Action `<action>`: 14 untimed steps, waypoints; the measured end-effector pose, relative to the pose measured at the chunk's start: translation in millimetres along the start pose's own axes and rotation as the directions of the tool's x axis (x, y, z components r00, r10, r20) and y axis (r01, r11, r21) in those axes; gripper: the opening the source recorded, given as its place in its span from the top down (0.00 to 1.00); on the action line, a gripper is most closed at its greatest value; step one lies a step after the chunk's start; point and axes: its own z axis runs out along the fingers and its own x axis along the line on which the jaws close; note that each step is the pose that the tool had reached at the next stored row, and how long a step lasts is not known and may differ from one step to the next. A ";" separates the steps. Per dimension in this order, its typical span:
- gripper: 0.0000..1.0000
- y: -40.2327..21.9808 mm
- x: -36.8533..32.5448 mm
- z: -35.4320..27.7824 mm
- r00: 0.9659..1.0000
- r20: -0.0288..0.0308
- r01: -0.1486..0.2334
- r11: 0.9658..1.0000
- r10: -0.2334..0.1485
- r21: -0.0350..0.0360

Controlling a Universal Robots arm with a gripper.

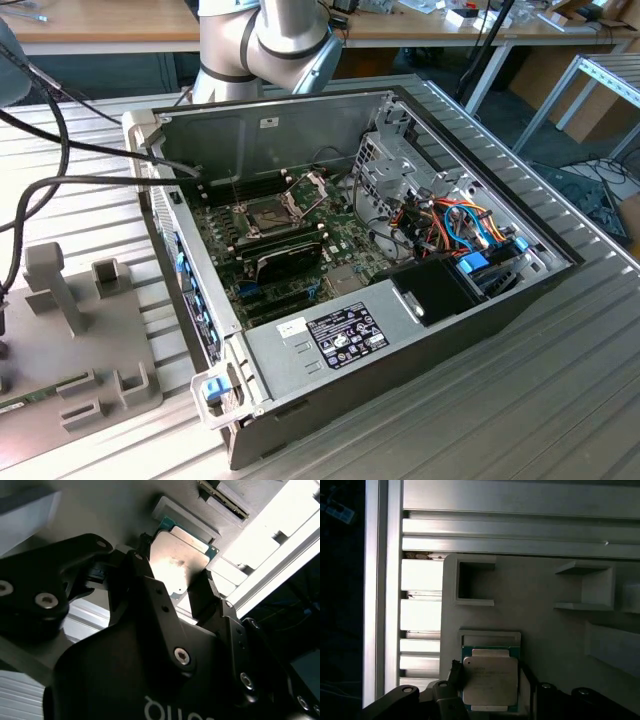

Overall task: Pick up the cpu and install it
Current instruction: 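Pick up the cpu and move it towards the insertion slot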

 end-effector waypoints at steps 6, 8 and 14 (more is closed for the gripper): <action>0.45 0.0 0.0 -19.0 1.000 0.000 0.000 1.000 0.000 0.000; 0.45 0.0 0.0 -25.2 1.000 0.001 0.000 1.000 0.000 0.000; 0.45 0.1 0.0 -50.0 1.000 0.004 0.000 1.000 0.000 0.000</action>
